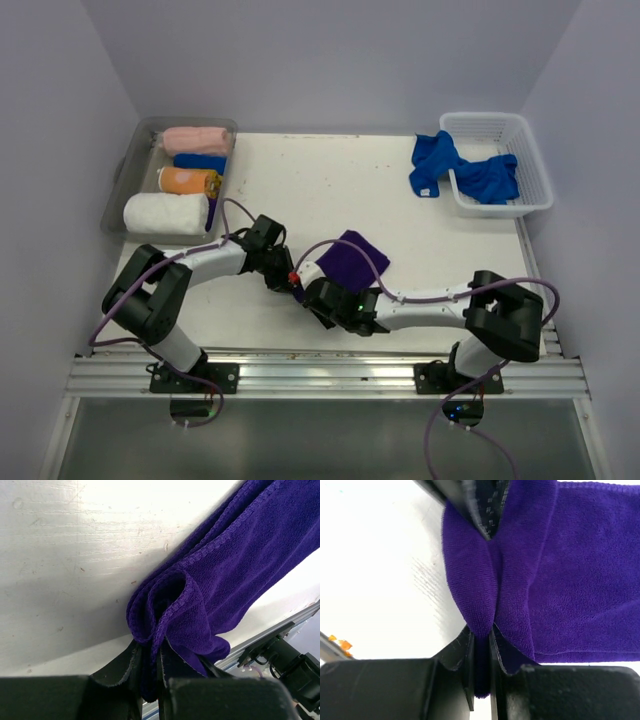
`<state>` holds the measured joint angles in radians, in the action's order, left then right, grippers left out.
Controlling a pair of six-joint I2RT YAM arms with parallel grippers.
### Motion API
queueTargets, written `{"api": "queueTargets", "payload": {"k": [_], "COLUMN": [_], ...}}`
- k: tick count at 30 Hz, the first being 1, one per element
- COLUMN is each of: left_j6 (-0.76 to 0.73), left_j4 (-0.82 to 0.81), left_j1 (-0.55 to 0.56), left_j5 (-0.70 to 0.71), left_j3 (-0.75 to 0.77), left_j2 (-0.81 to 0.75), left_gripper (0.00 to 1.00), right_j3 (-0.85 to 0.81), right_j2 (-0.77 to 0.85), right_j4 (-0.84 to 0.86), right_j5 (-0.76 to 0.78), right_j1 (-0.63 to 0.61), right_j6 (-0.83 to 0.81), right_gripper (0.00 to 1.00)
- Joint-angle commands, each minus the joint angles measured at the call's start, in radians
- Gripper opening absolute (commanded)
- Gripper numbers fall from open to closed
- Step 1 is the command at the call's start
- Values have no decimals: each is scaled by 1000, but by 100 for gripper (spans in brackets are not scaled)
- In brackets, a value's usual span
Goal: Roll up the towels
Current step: Roll the towel
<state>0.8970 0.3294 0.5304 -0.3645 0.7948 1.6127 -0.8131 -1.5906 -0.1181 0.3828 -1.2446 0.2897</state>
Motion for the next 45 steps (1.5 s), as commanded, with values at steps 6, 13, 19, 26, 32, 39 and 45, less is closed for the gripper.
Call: {"api": "queueTargets", "payload": {"k": [6, 13, 19, 26, 32, 39, 45], "left_j6": [-53, -41, -35, -32, -33, -40, -70], "left_j4": [45, 42, 39, 36, 22, 23, 66], "left_j1": [-26, -24, -24, -24, -26, -38, -107], "left_j5": [21, 9, 7, 2, -7, -16, -10], "left_j3": [40, 43, 38, 37, 29, 44, 86], "left_j2": [1, -7, -7, -8, -31, -77, -165], "left_gripper": [0, 0, 0, 0, 0, 27, 54], "right_j3": [0, -69, -159, -215, -201, -83, -37], "right_j2": [64, 70, -28, -143, -140, -5, 26], "right_j4": [-38, -87, -98, -86, -51, 81, 115], "right_j5": [-216, 0, 108, 137, 107, -177, -380], "right_j1": [91, 16, -29, -36, -29, 92, 188], "right_j6": [26, -9, -35, -32, 5, 54, 126], "right_gripper": [42, 59, 59, 56, 13, 0, 0]}}
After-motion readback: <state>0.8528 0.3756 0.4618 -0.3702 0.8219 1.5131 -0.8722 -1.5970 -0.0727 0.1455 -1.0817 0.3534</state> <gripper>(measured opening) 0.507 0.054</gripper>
